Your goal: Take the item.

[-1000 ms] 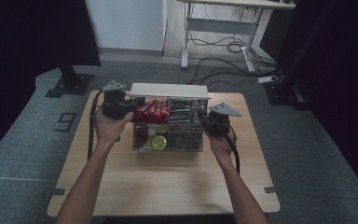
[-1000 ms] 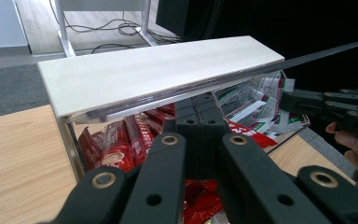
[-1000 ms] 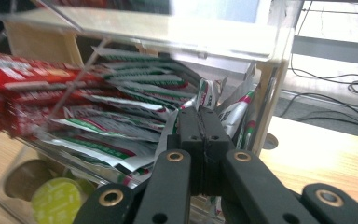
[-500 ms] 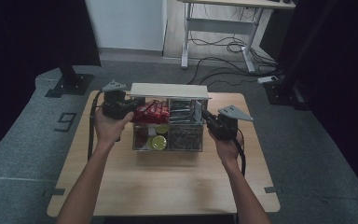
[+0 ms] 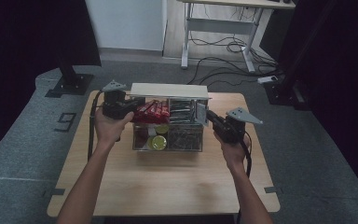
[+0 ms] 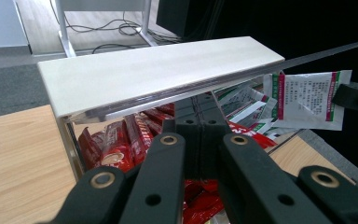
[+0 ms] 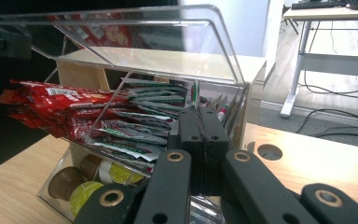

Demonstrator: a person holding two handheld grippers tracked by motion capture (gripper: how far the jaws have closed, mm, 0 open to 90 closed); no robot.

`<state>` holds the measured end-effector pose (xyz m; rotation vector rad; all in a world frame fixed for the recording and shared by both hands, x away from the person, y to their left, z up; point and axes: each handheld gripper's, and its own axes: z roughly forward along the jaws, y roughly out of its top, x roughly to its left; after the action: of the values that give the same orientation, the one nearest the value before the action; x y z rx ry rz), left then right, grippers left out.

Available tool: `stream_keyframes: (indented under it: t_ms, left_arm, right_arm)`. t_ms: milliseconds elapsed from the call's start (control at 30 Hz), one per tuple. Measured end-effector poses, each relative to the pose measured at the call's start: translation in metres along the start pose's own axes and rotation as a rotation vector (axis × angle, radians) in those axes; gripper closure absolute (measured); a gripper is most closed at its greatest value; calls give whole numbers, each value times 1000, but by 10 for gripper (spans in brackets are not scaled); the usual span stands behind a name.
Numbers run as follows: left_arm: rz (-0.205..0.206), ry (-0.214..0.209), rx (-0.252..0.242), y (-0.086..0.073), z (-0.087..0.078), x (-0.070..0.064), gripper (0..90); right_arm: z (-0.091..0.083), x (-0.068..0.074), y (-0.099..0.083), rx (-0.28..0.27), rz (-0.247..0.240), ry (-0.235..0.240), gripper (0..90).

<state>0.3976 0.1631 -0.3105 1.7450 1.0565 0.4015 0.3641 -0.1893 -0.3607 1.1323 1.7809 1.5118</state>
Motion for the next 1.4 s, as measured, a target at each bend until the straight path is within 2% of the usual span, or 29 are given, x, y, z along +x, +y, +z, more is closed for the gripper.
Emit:
stream_keyframes:
  t_ms: [500,967,1400]
  left_arm:
    - [1,3,0,0,0,0,898]
    - [2,6,2,0,0,-1,896]
    - [3,9,6,1,0,-1,893]
  right_arm:
    - [-8,-6,3,-4,20,19,900]
    - [-31,-15,3,-32,31,28,900]
    - [-56,-27,-4,-56,49,21,900]
